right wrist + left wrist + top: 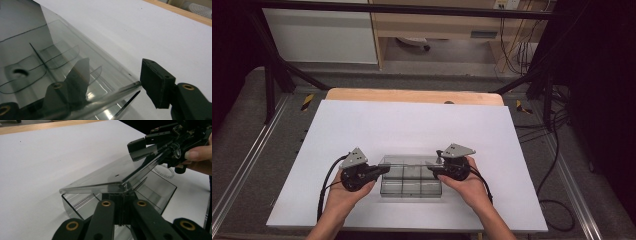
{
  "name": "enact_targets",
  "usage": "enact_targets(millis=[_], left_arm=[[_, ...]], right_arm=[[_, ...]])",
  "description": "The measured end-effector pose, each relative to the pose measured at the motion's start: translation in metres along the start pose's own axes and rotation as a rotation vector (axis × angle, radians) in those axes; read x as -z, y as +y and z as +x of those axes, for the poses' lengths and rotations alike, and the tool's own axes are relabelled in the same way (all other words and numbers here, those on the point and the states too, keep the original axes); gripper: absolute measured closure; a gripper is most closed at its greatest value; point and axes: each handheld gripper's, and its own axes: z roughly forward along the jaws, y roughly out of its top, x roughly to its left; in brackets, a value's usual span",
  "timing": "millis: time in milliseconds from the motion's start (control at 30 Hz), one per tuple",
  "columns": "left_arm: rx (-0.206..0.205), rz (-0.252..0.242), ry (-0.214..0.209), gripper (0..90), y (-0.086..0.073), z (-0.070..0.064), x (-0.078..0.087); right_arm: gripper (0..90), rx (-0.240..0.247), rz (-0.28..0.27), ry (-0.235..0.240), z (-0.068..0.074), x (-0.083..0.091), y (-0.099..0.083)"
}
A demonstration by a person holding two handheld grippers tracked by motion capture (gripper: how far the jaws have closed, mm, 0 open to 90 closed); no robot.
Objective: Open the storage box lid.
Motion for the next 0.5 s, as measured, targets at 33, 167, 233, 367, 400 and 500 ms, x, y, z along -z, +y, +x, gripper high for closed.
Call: enact_targets(millis=[33,167,233,367,400,500], left_arm=[[0.001,-0.001,0.001,89.9,0.0000,0.0000,0.0001],[-0.001,0.000,0.002,89.9,0.0000,0.0002,0.0000],[-0.001,0.001,0.003,89.9,-0.0002,0.0001,-0.0002],[-0.001,0.002,0.002,89.9,-0.0002,0.0000,-0.0005],[-0.002,0.003,0.003,89.9,-0.0003,0.0000,-0.0005],[-0.002,0.004,0.004,89.9,-0.0005,0.0000,-0.0006]], right_arm=[[42.0,0.001,0.000,-0.002,-0.0005,-0.0009,-0.0002],[46.1,-0.008,-0.005,0.001,-0.0029,-0.0030,-0.0009],[47.3,0.001,-0.006,-0.003,-0.0031,-0.0036,-0.0012],[50.8,0.009,-0.007,-0.008,-0.0039,-0.0040,-0.0017],[51.9,0.011,-0.008,-0.009,-0.0040,-0.0039,-0.0017],[54.1,0.014,-0.014,-0.011,-0.0040,-0.0041,-0.0019]])
